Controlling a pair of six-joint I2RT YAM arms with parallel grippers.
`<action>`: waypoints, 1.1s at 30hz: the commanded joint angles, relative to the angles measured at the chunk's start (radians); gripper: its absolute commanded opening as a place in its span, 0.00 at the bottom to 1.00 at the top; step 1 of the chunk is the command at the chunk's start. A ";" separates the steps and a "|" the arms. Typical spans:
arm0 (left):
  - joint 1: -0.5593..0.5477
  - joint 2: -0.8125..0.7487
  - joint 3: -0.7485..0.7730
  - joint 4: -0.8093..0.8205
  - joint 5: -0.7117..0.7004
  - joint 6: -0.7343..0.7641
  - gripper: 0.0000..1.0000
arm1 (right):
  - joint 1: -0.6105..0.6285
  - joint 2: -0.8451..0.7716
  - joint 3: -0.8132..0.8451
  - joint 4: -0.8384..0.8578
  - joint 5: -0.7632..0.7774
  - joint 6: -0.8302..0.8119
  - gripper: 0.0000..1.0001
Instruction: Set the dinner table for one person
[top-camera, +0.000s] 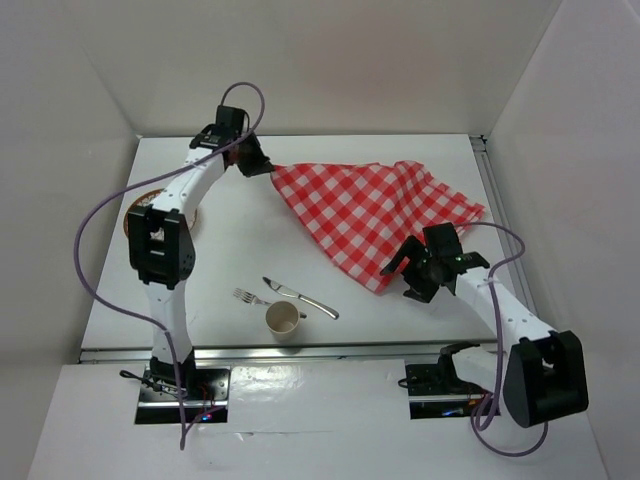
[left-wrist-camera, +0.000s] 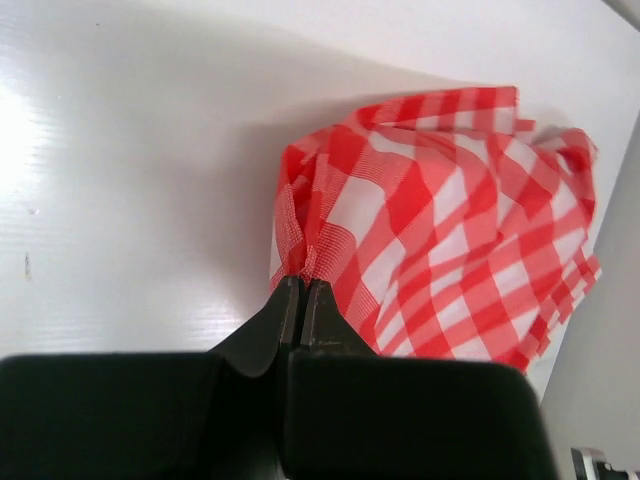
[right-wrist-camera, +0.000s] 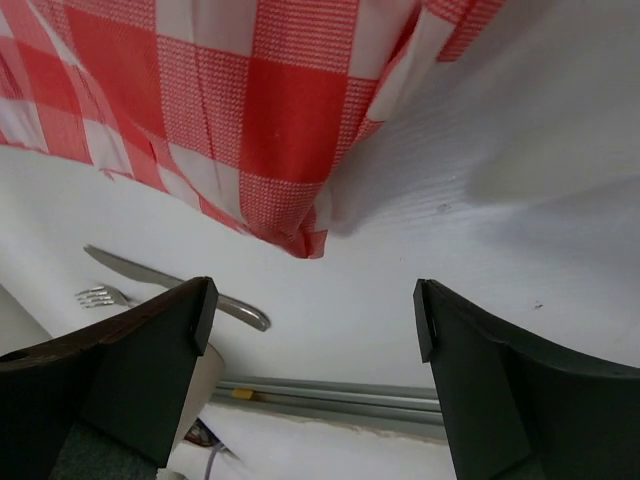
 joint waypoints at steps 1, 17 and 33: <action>-0.008 -0.084 -0.088 -0.015 -0.027 0.048 0.00 | -0.007 -0.101 -0.068 0.101 -0.001 0.097 0.89; 0.001 -0.346 -0.443 0.015 -0.081 0.066 0.00 | 0.013 -0.048 -0.348 0.597 -0.027 0.136 0.80; 0.176 -0.282 0.189 -0.046 0.002 0.043 0.00 | -0.171 0.483 0.934 0.453 -0.091 -0.316 0.00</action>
